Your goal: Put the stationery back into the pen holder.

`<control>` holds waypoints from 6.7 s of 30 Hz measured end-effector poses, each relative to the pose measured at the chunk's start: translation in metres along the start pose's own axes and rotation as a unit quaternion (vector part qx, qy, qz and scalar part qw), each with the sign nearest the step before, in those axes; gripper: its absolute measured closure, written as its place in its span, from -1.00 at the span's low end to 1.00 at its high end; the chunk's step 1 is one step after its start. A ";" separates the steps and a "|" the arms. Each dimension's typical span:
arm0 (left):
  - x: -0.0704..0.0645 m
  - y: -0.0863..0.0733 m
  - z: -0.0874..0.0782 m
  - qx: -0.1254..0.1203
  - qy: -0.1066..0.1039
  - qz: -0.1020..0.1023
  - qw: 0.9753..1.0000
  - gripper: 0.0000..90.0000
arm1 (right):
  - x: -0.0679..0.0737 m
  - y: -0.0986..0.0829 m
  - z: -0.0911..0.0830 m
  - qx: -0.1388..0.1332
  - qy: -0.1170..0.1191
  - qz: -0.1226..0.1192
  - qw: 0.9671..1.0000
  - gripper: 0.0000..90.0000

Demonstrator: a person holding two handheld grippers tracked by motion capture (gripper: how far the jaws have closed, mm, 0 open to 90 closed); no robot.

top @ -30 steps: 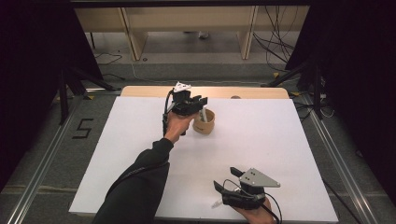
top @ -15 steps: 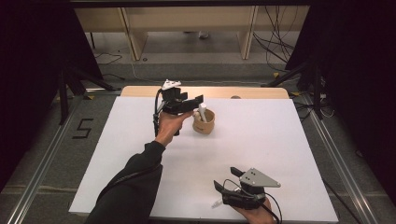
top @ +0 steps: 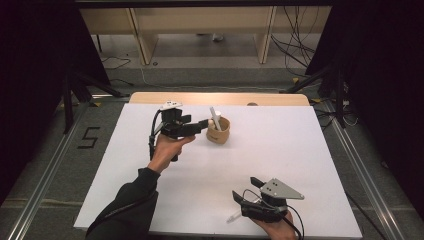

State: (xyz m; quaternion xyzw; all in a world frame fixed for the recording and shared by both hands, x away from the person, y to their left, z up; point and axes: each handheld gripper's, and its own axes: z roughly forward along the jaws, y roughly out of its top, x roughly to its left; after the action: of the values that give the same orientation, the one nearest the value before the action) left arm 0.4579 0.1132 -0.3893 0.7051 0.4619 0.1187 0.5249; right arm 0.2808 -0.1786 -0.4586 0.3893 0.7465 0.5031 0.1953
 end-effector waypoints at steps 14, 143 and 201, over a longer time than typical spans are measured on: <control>-0.001 -0.057 -0.017 0.047 -0.024 0.017 0.998 -0.52 | -0.017 0.001 -0.009 -0.007 -0.030 0.009 0.999 -0.44; -0.136 -0.159 0.004 0.236 -0.135 0.228 0.935 0.78 | -0.033 -0.002 -0.018 -0.006 -0.056 0.022 0.998 -0.44; -0.090 -0.099 -0.029 0.290 -0.174 0.213 0.917 0.78 | 0.058 -0.008 0.012 0.060 -0.037 -0.376 0.924 -0.29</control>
State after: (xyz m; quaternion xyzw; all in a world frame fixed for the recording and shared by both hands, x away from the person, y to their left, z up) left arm 0.3376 0.0642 -0.4324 0.9176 0.2161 -0.0358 0.3318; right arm 0.2499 -0.1282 -0.4649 0.1089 0.8590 0.3321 0.3741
